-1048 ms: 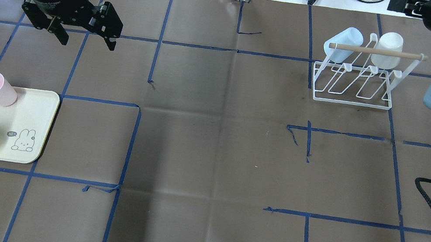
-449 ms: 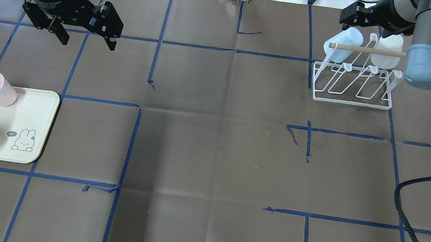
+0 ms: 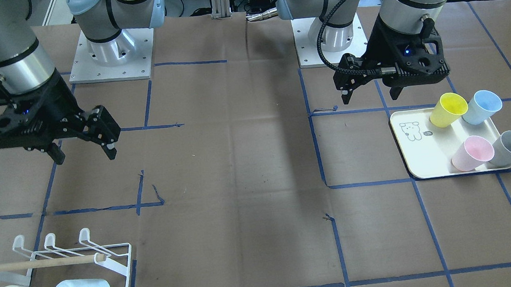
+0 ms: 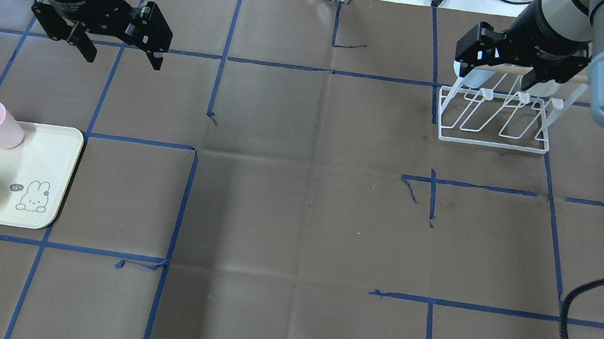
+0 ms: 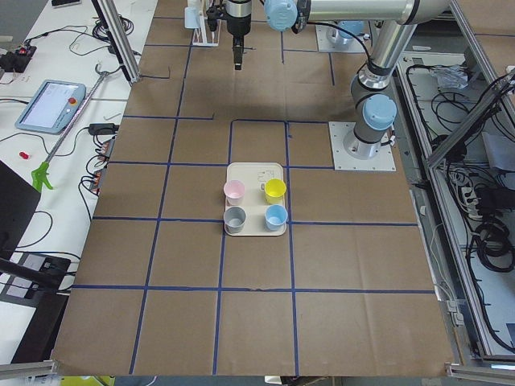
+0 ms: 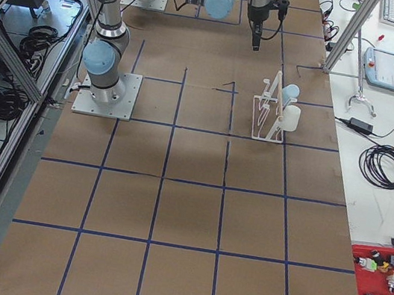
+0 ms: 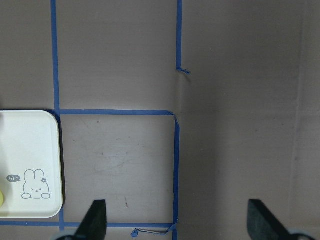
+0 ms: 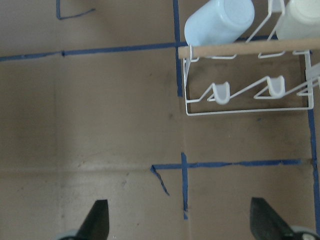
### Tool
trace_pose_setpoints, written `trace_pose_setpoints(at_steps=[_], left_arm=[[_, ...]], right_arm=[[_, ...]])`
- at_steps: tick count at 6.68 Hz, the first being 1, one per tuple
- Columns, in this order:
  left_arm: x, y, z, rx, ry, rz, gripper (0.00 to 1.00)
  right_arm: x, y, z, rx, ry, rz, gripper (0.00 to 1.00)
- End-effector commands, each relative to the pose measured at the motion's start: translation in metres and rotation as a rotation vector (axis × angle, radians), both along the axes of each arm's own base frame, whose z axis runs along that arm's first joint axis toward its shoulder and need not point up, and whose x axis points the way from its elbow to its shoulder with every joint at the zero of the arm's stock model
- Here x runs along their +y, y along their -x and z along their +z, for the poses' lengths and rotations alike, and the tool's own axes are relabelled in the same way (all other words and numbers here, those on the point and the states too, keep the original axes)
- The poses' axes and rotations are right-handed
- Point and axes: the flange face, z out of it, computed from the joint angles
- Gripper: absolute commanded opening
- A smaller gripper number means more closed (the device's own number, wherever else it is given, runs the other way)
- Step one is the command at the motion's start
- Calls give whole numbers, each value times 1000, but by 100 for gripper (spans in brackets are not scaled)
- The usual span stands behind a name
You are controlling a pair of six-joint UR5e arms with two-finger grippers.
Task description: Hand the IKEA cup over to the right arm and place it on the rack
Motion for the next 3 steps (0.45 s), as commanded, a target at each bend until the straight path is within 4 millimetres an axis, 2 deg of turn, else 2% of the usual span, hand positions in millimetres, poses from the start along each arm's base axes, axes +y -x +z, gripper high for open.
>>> trace_pose_setpoints(at_steps=[1,2,3], left_arm=[[-2,0,0,0,11,2,100],[-2,1,1,0,11,-1,100],[-1,1,1,-1,13,-1,100]], right_arm=[[42,-9,24,26,-105,14,100],[48,-25,36,60,-105,51,100],[53,-33,39,61,-134,66,100]])
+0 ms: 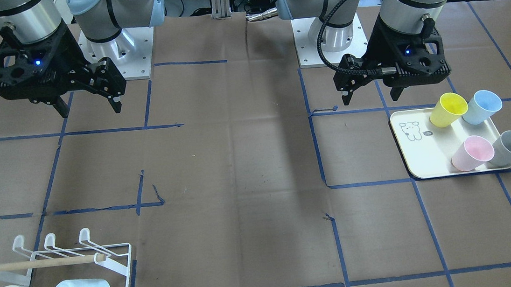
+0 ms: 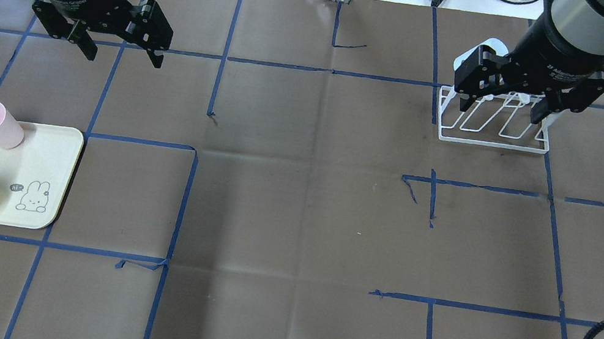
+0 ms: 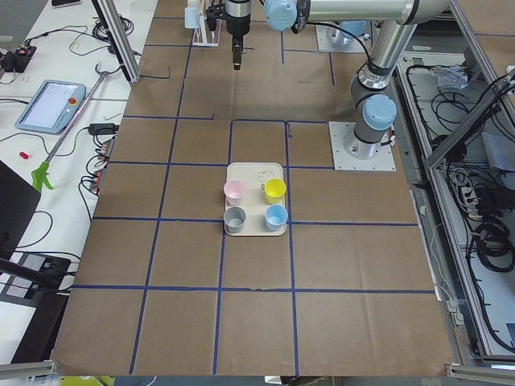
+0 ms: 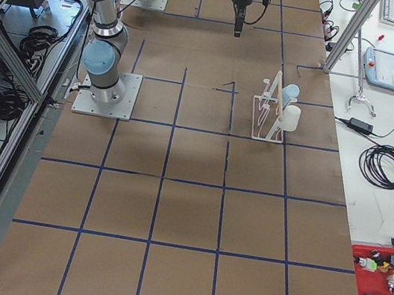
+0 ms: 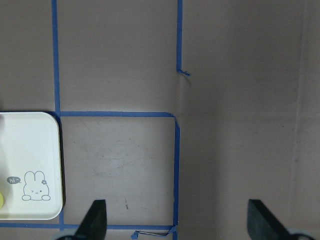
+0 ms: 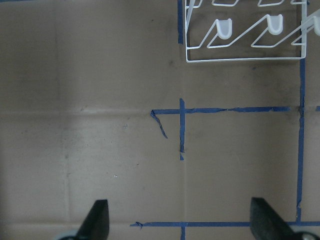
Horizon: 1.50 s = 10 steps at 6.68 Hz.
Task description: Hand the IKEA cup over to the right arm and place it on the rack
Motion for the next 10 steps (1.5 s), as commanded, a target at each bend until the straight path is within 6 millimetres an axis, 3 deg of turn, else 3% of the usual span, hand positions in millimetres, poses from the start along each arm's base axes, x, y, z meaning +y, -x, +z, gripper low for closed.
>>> trace_pose_setpoints(at_steps=[1,10], left_arm=[[0,0,1,0,2,-1,100],[-1,0,1,0,4,-1,100]], right_arm=[[10,-12,5,12,-40,24,100],[8,-12,-3,14,-55,26,100]])
